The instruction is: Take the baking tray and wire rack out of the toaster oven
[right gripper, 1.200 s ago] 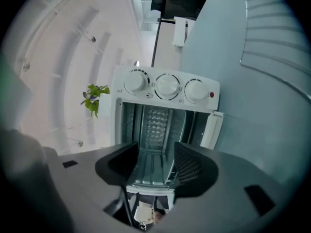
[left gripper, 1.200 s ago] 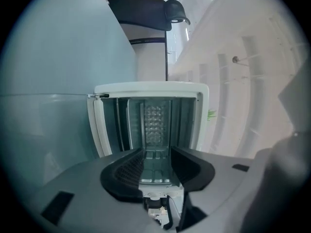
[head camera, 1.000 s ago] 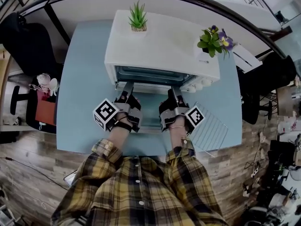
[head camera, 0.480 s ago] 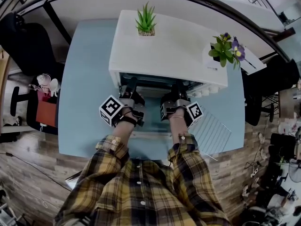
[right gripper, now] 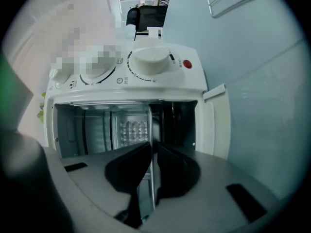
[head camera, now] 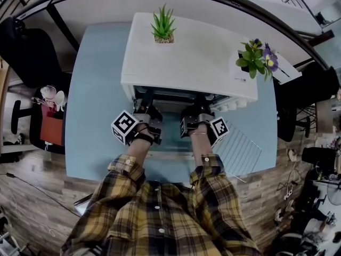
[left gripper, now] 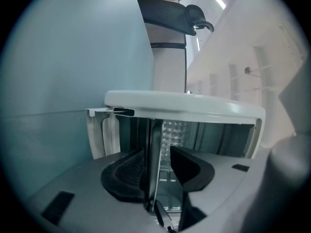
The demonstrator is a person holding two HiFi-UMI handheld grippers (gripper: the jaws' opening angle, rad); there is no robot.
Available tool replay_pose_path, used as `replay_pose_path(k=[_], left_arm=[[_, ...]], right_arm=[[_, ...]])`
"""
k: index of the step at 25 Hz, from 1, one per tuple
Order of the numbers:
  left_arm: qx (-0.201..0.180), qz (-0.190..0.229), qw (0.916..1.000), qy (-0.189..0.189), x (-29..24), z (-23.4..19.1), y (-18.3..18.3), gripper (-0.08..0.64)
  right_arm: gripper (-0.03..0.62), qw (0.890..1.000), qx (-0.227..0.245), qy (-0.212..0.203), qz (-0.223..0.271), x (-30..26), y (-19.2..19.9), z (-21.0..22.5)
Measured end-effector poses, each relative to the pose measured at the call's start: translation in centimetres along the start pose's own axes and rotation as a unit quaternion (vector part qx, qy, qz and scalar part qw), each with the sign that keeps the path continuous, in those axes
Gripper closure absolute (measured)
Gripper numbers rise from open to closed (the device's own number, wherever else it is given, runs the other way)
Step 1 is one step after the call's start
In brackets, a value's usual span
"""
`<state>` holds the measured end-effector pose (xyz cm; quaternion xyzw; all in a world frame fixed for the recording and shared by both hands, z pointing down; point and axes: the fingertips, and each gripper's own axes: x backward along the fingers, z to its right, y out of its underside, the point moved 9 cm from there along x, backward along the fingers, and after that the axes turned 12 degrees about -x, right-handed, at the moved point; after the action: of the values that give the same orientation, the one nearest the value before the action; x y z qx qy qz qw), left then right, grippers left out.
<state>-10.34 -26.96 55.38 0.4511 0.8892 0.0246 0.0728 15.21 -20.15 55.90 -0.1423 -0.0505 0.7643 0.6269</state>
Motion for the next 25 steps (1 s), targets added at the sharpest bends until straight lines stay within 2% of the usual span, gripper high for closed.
replay_pose_path(k=[8,13,17,25], left_arm=[[-0.008,-0.008,0.9998,-0.016,0.8,-0.1,0.2,0.500],[0.005,-0.010,0.9995,-0.028,2.4,0.1,0.7,0.504],[-0.001,-0.011,0.9986,-0.051,4.4,0.4,1.5,0.512],[-0.019,-0.015,0.9973,-0.069,9.1,0.5,3.1,0.523]], right_arm=[[0.554,0.999,-0.003,0.034,-0.025,2.7,0.1,-0.7],[0.556,0.999,-0.002,0.037,-0.032,4.2,0.2,-0.7],[0.557,0.998,-0.011,0.044,-0.032,6.3,0.3,-0.3],[0.560,0.997,-0.016,0.057,-0.050,11.1,0.4,0.2]])
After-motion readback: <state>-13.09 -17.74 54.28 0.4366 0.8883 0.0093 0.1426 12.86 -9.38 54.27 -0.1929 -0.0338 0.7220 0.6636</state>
